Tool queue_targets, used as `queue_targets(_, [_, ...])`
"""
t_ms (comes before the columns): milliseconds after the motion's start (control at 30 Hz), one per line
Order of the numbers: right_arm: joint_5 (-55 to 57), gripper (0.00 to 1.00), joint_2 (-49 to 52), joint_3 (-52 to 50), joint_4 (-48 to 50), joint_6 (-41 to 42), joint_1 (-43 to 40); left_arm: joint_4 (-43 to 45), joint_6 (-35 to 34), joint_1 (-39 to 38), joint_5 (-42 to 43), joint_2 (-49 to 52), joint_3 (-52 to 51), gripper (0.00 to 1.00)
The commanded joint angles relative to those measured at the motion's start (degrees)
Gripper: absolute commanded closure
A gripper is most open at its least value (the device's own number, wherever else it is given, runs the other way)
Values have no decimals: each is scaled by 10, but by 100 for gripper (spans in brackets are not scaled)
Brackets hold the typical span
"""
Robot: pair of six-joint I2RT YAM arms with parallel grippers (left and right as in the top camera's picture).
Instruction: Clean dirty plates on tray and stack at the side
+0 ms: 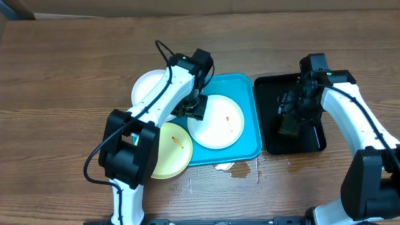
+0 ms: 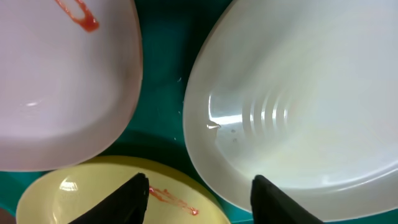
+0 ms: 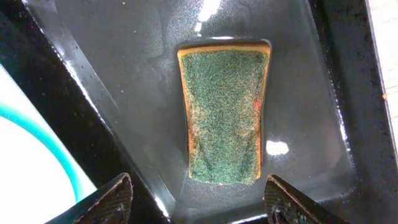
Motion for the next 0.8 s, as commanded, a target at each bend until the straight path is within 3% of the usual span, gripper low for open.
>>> queue_targets(0, [4, 30, 0, -11, 5, -3, -3, -6, -35, 0, 14, 7, 7, 48])
queue_targets(133, [4, 30, 0, -24, 14, -3, -3, 1, -51, -2, 14, 7, -1, 44])
queue_targets(267, [3, 30, 0, -31, 26, -3, -3, 16, -73, -2, 8, 7, -17, 49])
queue_targets(567, [3, 30, 0, -32, 53, -3, -3, 94, -113, -1, 8, 7, -86, 48])
queue_targets(700, [4, 30, 0, -37, 58, -3, -2, 121, -113, -1, 8, 7, -94, 64])
queue_targets(767, [3, 30, 0, -47, 73, -3, -2, 131, -113, -1, 9, 7, -94, 67])
